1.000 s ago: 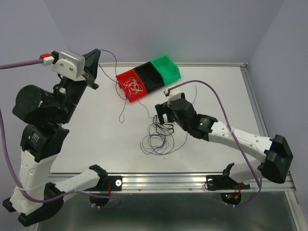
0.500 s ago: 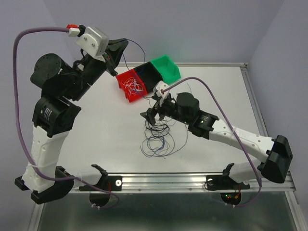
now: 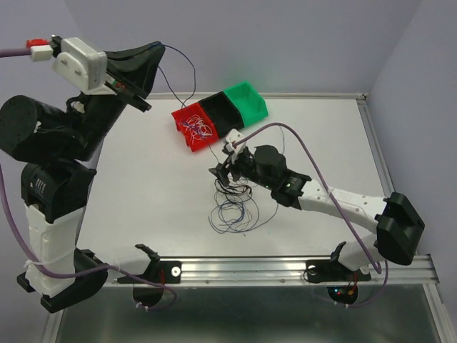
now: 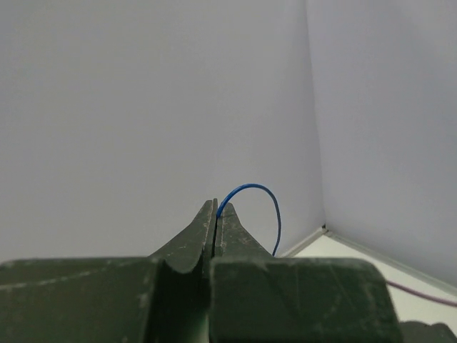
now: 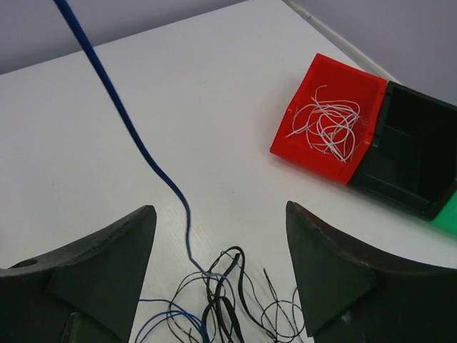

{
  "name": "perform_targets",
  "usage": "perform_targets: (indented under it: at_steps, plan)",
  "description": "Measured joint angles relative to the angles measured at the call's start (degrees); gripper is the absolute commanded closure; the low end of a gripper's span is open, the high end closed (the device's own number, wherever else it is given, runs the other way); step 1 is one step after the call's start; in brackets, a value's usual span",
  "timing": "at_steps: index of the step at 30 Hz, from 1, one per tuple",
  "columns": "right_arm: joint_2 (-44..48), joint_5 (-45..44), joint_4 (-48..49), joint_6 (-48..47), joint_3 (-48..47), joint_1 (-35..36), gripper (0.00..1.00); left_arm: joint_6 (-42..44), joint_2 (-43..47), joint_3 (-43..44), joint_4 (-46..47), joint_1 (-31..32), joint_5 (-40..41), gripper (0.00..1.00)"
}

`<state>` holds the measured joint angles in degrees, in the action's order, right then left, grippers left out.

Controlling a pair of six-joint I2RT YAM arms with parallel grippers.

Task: Untangle the cables

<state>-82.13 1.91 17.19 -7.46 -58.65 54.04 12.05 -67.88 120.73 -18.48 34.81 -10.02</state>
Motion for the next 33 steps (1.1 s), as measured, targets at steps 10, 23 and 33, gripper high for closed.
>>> perform_targets:
  at_steps: [10,23,33]
  plan:
    - [-2.0,3.1,5.6,2.5,4.2,0.0,1.00,-1.5,4.8,0.3,11.3,0.0,1.6,1.00]
    - [6.1,3.1,-1.7,6.2,-1.8,0.0,1.00,4.6,11.0,-27.6,20.9,0.0,9.1,1.00]
    - [5.2,1.5,-12.0,6.6,-40.1,0.0,1.00,1.0,8.1,-49.4,20.2,-0.4,1.5,1.00]
